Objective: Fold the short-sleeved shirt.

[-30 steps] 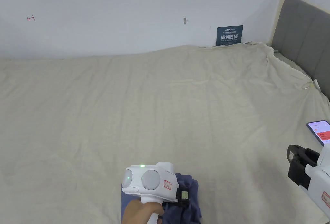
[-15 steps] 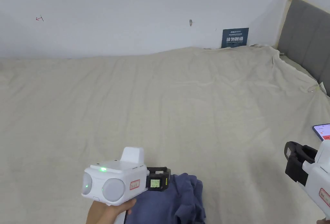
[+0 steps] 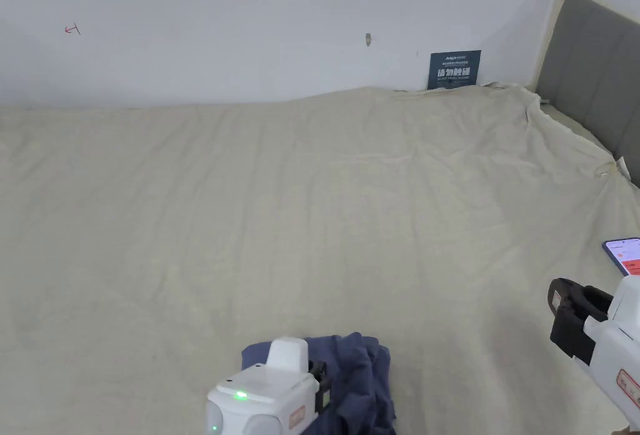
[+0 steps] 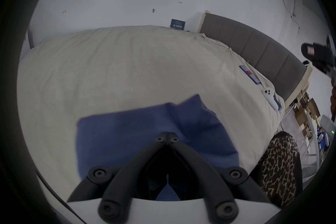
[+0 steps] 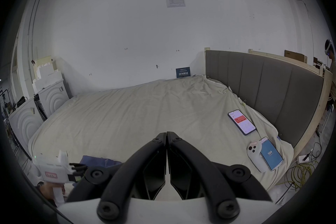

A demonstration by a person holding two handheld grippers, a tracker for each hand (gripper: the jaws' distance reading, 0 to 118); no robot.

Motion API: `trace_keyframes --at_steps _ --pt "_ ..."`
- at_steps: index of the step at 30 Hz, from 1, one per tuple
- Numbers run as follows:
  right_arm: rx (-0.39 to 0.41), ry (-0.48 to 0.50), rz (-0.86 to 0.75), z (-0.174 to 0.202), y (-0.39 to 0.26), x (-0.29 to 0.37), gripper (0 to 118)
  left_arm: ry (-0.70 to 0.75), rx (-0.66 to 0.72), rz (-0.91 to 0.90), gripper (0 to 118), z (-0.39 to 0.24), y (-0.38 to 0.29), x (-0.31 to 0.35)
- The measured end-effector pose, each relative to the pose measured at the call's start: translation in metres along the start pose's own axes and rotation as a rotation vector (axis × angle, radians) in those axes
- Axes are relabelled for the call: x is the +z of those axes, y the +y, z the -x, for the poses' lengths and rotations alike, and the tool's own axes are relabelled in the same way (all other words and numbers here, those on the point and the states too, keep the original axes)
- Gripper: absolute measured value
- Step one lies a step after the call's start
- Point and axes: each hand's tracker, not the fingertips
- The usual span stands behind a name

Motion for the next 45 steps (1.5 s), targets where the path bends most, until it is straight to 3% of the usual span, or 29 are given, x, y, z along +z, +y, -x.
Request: trace_keyframes --at_steps 9,20,30,36,45 --pt "-0.012 -0.029 0.015 -0.016 -0.005 0.003 0 -0.047 -0.111 0.052 0 -0.064 -0.012 -0.039" --pt "-0.021 -0.052 0.011 -0.025 -0.005 0.009 0 -0.095 -0.109 0.035 0 -0.091 -0.011 -0.044" --pt "-0.006 -0.010 -0.064 -0.009 0.012 0.022 0 -0.129 -0.104 -0.238 0 -0.074 0.048 0.039" --pt "0.034 0.037 -0.122 0.021 0.031 0.023 0 -0.052 -0.110 -0.386 0 -0.040 0.085 0.094" --pt "0.066 0.089 -0.242 0.073 0.042 0.022 0 0.181 -0.048 -0.603 0 0.030 0.102 0.166"
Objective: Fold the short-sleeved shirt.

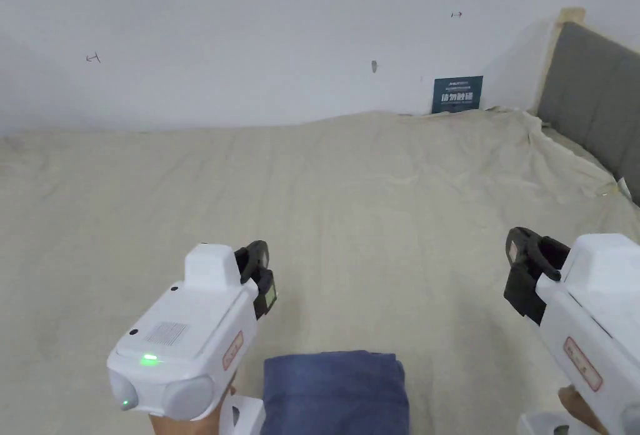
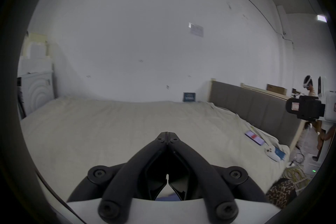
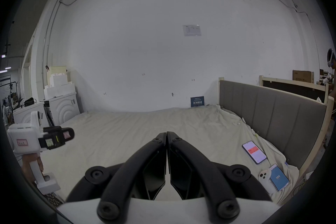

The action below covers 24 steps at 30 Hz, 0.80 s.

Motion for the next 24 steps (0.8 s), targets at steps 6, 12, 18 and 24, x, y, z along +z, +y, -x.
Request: trace_keyframes --at_steps 6,12,18,24 --pt "0.060 -0.018 -0.060 0.032 -0.005 -0.009 0 0.132 -0.030 -0.061 0 0.036 0.005 0.024" --pt "0.067 -0.017 -0.098 0.050 -0.013 -0.011 0 0.199 -0.054 -0.061 0 0.051 0.001 0.035" --pt "0.065 0.008 -0.073 0.060 -0.024 -0.023 0 0.201 -0.015 -0.055 0 0.057 -0.004 0.037" --pt "0.045 0.026 0.001 0.072 -0.060 -0.046 0 0.209 -0.005 -0.043 0 0.062 -0.010 0.036"
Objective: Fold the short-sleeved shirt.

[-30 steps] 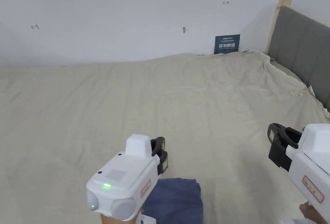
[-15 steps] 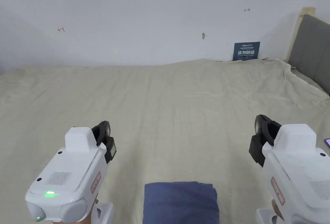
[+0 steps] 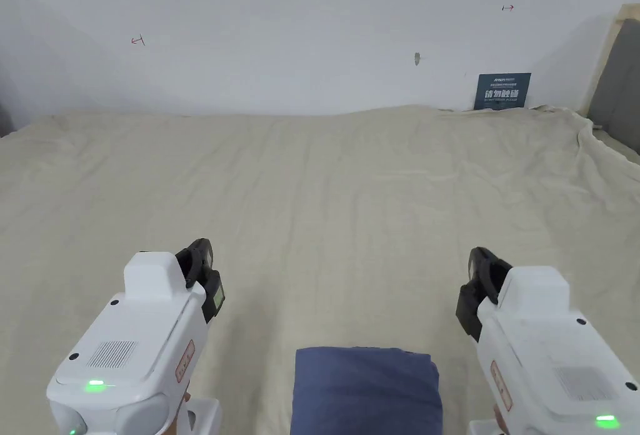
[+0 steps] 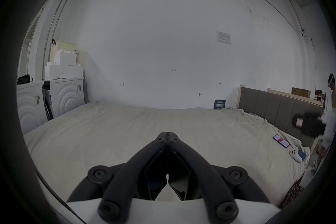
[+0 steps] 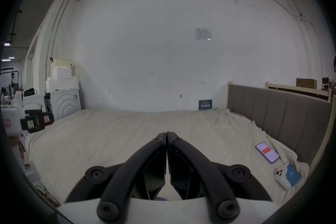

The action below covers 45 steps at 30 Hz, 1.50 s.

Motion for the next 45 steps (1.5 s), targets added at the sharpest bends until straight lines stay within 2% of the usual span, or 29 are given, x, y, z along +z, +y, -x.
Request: trace_keyframes --at_steps 4,7,11,17,21,25,27,28,30,33,34,35,39,45 --pt "0.030 0.019 0.076 0.013 -0.040 -0.017 0 0.004 0.010 0.008 0 0.003 -0.005 -0.002" --pt "0.015 0.043 0.159 0.022 -0.074 -0.029 0 0.001 0.036 0.028 0 0.009 -0.009 -0.005" --pt "0.074 0.072 0.245 0.035 -0.117 -0.042 0 0.006 0.047 0.048 0 0.015 -0.016 -0.008" --pt "0.075 0.108 0.353 0.045 -0.165 -0.051 0 0.004 0.073 0.094 0 0.023 -0.028 -0.010" --pt "0.076 0.102 0.410 0.046 -0.185 -0.055 0 -0.015 0.090 0.155 0 0.024 -0.045 -0.013" --pt "0.037 0.087 0.452 0.039 -0.206 -0.057 0 -0.074 0.124 0.269 0 0.020 -0.069 -0.018" --pt "0.088 0.089 0.441 0.044 -0.203 -0.057 0 -0.106 0.152 0.334 1 0.017 -0.080 -0.022" --pt "0.128 0.096 0.445 0.046 -0.203 -0.058 0 -0.122 0.169 0.370 6 0.014 -0.086 -0.023" --pt "0.117 0.100 0.443 0.044 -0.204 -0.057 0 -0.151 0.208 0.460 19 0.010 -0.098 -0.031" --pt "0.088 0.106 0.441 0.041 -0.202 -0.056 0 -0.198 0.257 0.598 71 0.003 -0.119 -0.044" --pt "0.089 0.108 0.440 0.041 -0.202 -0.056 0 -0.196 0.272 0.623 85 0.000 -0.126 -0.048" --pt "0.091 0.110 0.440 0.041 -0.202 -0.056 0 -0.202 0.283 0.651 92 -0.002 -0.132 -0.053" --pt "0.066 0.115 0.448 0.038 -0.201 -0.056 0 -0.266 0.335 0.766 94 -0.008 -0.149 -0.072" --pt "0.069 0.130 0.452 0.036 -0.199 -0.056 0 -0.382 0.446 0.897 94 -0.008 -0.158 -0.102"
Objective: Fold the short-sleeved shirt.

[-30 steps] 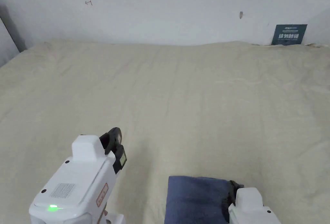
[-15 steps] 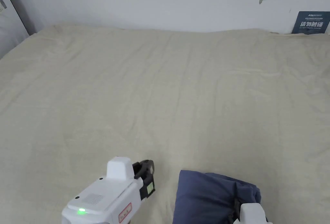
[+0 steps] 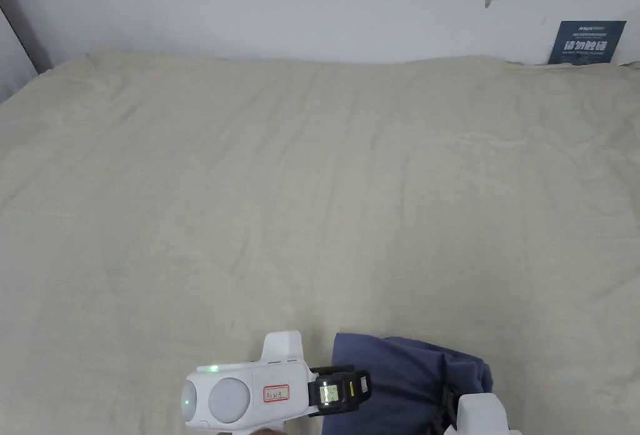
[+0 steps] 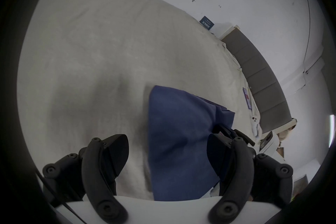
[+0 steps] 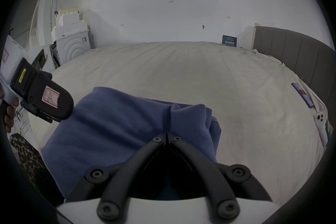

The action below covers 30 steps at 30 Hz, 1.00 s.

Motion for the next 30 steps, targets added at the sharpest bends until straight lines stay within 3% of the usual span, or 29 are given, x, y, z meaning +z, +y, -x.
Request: trace_keyframes --at_steps 3,6,14,17,24,30 --pt "-0.003 0.006 0.002 -0.001 0.000 0.000 0 -0.060 -0.013 0.061 90 0.002 0.005 -0.009" --pt "-0.006 0.007 0.003 -0.002 0.000 -0.001 0 -0.077 -0.019 0.130 67 0.005 0.009 -0.022" --pt "-0.013 0.027 0.010 -0.004 0.002 -0.001 0 -0.088 -0.026 0.175 27 0.011 0.013 -0.026" --pt "-0.011 0.033 0.015 -0.005 0.004 0.000 0 -0.086 -0.038 0.186 20 0.007 0.015 -0.027" --pt "-0.034 0.076 0.009 -0.015 0.014 0.009 0 -0.153 -0.019 0.201 17 0.013 0.031 -0.018" --pt "-0.039 0.092 -0.134 -0.024 0.055 0.050 0 -0.209 -0.022 0.161 17 0.008 0.054 0.011"
